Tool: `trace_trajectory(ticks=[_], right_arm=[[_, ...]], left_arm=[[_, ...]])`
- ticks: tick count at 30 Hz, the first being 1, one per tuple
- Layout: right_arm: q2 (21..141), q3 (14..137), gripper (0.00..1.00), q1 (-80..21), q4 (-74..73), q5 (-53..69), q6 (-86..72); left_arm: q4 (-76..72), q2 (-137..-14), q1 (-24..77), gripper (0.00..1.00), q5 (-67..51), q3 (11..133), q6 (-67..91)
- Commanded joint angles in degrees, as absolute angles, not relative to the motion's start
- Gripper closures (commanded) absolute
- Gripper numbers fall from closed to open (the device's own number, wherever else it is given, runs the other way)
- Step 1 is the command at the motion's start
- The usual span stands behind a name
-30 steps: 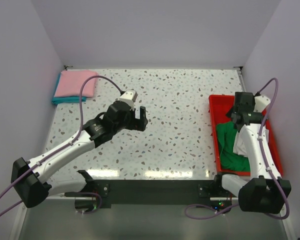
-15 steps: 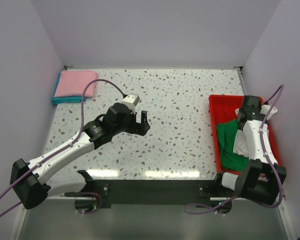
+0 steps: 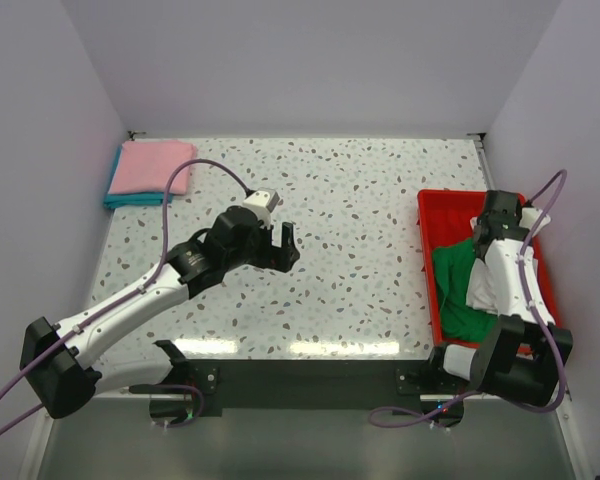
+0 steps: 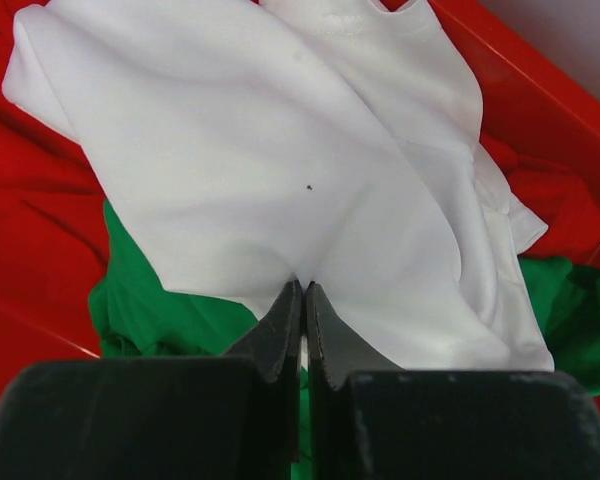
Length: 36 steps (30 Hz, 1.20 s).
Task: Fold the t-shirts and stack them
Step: Grab the tshirt from the pile, then move the tshirt to the center of the board
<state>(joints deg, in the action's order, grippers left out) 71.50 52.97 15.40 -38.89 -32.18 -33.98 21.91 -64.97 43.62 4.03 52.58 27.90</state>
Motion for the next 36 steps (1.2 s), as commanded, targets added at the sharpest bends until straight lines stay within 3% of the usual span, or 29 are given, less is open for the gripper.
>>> trace_trajectory(ticks=[1, 8, 14, 24, 29, 33, 36], right_arm=[[68.0, 55.4, 1.0, 15.5, -37.1, -30.9, -33.0], [64.8, 73.3, 1.0, 15.6, -44.0, -25.5, -29.9], [65.4, 92.7, 1.0, 13.2, -44.5, -4.0, -29.4], [80.0, 121.7, 1.0, -29.7, -41.2, -11.0, -28.3], [91.4, 135.5, 1.0, -38.7, -42.8, -10.4, -26.6], [92.7, 130.8, 1.0, -35.6, -43.6, -10.6, -27.1], [88.4, 111.3, 1.0, -25.4, -36.0, -0.6, -33.3]], left_arm=[[20.1, -64.2, 43.1, 0.0, 3.2, 52.6, 27.4], [20.9, -63.2, 42.7, 0.0, 4.0, 53.6, 27.4], [22.1, -61.6, 41.2, 0.0, 7.4, 55.0, 28.2], [22.2, -58.4, 32.3, 0.0, 9.0, 56.2, 31.1], [22.3, -57.2, 31.3, 0.0, 13.4, 56.4, 32.8], [22.6, -57.2, 30.7, 0.0, 15.6, 55.8, 34.4], [22.7, -57.4, 30.3, 0.0, 17.8, 54.6, 35.6]])
